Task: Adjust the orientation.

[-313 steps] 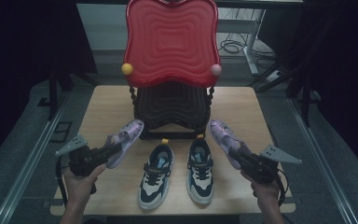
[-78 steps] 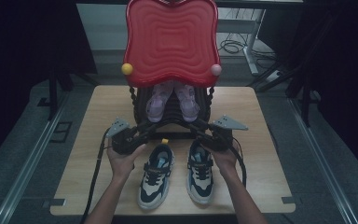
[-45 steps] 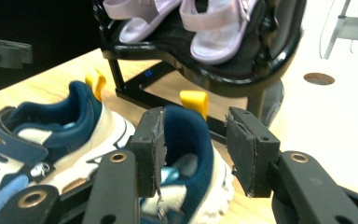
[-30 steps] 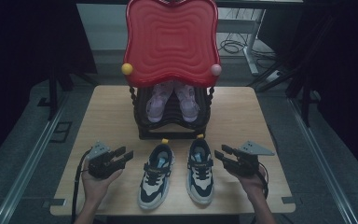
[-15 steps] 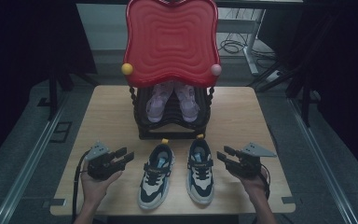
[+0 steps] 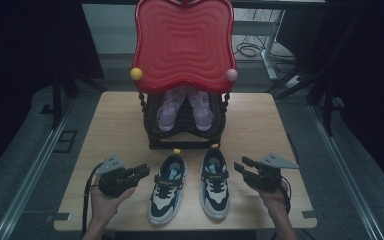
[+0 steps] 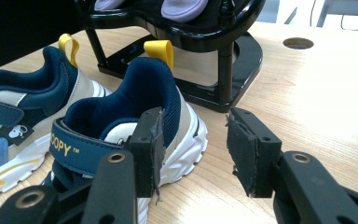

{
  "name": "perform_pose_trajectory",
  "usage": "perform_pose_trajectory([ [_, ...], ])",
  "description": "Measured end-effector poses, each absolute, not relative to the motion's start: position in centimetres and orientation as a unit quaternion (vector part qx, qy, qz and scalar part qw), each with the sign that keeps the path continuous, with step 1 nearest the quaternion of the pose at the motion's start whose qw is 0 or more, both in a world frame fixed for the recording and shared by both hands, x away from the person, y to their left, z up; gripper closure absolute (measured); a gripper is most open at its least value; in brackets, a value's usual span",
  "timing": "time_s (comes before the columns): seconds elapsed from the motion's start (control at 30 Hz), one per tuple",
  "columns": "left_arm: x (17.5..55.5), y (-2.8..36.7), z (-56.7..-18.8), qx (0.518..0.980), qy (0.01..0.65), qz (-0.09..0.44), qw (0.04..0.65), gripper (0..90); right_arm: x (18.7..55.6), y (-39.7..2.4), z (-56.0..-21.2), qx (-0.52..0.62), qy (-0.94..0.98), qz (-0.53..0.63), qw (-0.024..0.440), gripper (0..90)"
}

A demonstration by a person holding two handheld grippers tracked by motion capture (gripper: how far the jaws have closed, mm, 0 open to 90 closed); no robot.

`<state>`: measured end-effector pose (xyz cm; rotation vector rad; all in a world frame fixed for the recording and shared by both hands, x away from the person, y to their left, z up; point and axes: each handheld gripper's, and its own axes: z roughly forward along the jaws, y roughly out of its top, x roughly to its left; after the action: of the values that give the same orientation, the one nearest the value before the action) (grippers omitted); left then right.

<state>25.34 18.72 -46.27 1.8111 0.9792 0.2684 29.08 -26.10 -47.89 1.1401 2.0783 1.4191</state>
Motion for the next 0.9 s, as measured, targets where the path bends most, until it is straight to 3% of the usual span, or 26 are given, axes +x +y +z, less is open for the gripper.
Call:
perform_pose_trajectory([
  [0.23, 25.0, 18.1, -46.3, 0.755, 0.401, 0.108, 0.507, 89.6, 29.1, -26.3, -47.9, 0.409, 0.736, 0.506, 0.189, 55.5],
  [0.9, 23.9, 15.1, -46.6, 0.766, 0.375, 0.078, 0.517, 90.0, 29.1, -26.4, -47.9, 0.413, 0.732, 0.507, 0.191, 55.3],
])
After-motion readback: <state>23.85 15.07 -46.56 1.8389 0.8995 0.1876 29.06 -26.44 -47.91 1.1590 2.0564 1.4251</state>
